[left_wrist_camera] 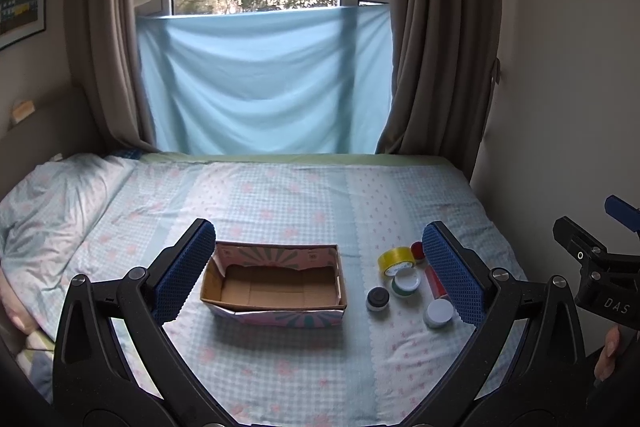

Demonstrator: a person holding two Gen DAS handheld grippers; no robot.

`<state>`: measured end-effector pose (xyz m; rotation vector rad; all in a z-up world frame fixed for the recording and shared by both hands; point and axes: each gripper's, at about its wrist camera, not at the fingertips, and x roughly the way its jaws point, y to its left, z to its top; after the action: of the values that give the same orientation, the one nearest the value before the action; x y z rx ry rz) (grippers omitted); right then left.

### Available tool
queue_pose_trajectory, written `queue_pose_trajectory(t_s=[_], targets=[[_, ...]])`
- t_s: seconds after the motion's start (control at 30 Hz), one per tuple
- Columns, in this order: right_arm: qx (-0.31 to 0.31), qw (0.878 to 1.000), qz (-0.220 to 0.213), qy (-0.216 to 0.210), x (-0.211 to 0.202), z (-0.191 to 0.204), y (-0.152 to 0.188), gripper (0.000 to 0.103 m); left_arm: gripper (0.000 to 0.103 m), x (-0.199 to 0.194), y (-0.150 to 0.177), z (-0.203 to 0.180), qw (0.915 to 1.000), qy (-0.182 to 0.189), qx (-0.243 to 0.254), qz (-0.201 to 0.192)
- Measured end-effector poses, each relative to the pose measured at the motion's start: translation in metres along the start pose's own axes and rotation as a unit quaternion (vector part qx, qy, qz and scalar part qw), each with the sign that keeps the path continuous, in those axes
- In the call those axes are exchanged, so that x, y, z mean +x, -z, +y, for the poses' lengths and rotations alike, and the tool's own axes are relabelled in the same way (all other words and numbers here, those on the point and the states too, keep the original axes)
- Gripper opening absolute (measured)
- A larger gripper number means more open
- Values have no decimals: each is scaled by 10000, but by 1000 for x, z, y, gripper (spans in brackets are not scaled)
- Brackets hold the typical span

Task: Organize rigid objects
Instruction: 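Grasp the yellow tape roll with left tool while right tool grasps white pill bottle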

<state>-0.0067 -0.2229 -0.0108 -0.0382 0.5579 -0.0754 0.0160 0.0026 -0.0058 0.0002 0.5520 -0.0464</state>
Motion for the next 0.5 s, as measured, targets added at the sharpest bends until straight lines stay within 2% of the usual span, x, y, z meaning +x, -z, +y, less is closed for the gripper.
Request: queue_pose_trajectory(t_s=[0.23, 0.5], targets=[[117, 9998, 153, 44, 6, -6, 0, 103, 103, 19, -4, -1, 9990, 286, 217, 282], [105, 9956, 798, 481, 47, -21, 26, 103, 103, 100, 13, -18, 9891, 915, 536, 1019]])
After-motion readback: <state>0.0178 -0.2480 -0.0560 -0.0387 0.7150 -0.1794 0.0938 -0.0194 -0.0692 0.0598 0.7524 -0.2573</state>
